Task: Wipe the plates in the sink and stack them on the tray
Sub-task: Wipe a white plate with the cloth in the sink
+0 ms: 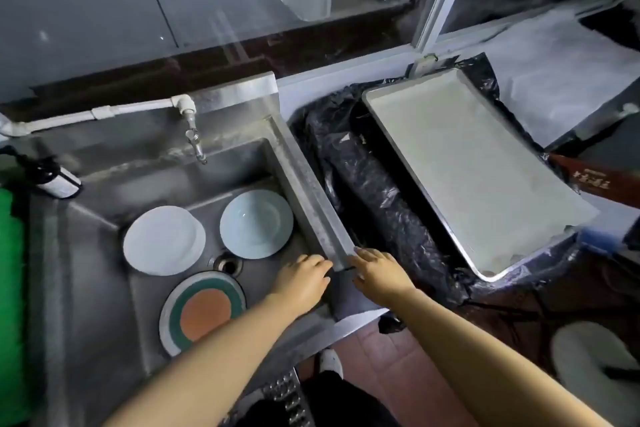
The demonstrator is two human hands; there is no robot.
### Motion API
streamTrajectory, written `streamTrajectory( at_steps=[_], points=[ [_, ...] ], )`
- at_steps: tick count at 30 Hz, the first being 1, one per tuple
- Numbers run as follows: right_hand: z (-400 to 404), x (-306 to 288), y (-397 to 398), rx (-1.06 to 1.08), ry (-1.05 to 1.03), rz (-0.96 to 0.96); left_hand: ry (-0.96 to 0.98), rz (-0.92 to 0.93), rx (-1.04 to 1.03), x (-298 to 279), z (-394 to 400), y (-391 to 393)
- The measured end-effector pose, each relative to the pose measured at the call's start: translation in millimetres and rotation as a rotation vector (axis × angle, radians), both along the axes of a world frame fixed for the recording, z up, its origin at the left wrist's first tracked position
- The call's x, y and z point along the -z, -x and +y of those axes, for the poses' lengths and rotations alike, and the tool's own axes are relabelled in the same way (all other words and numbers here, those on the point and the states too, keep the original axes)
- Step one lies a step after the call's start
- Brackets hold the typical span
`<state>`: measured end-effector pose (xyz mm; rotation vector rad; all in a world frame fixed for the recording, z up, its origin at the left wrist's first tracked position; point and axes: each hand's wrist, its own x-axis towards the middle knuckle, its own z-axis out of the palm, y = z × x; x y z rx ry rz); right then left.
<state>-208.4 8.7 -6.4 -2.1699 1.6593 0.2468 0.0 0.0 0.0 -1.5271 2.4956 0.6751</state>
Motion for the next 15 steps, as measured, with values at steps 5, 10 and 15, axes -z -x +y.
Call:
streamTrajectory(
  at_steps=[5, 10, 15],
  points=[
    [22, 27, 9, 0.014, -0.174, 0.062, -0.197, -0.036, -0.069, 26, 20, 19],
    [29, 41, 12, 0.022, -0.189, 0.076, -0.345, 0.076, -0.28, 41, 24, 36],
    [30, 42, 12, 0.026, -0.156, 0.064, -0.46, 0.219, -0.619, 62, 20, 42]
  ],
)
